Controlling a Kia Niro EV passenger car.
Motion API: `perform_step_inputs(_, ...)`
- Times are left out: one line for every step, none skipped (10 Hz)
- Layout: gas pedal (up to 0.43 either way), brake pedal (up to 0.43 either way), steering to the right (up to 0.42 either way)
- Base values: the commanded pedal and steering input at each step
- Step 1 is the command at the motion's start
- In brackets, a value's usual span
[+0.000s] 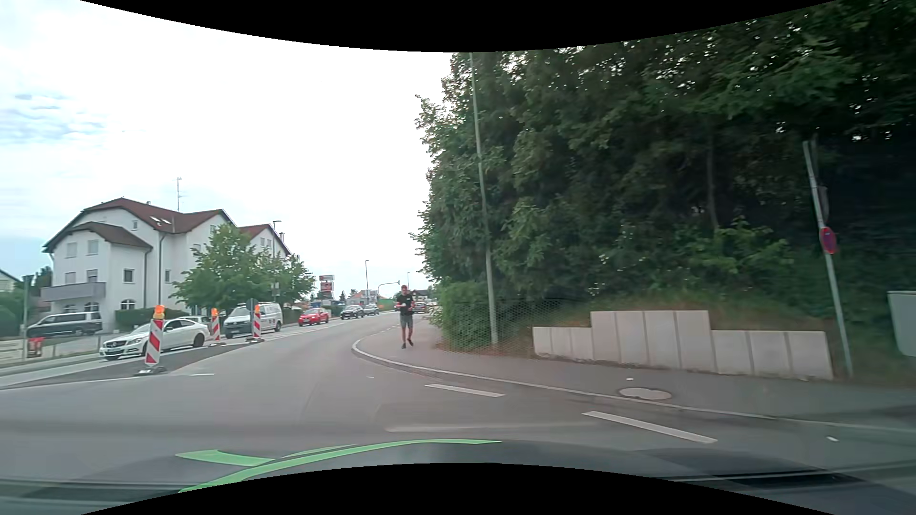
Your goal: Follow the waypoints while adhering to traffic rules and regulations
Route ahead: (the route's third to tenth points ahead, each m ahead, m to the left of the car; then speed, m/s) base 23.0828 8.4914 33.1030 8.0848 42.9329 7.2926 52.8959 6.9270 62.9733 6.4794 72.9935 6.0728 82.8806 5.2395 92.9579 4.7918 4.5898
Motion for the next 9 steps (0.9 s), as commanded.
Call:
perform_step_inputs(0.138,0.000,-0.463)
perform_step_inputs(0.138,0.000,-0.445)
perform_step_inputs(0.150,0.000,-0.406)
perform_step_inputs(0.157,0.000,-0.358)
perform_step_inputs(0.157,0.000,-0.318)
perform_step_inputs(0.169,0.000,-0.267)
perform_step_inputs(0.169,0.000,-0.226)
perform_step_inputs(0.169,0.000,-0.195)
perform_step_inputs(0.177,0.000,-0.166)
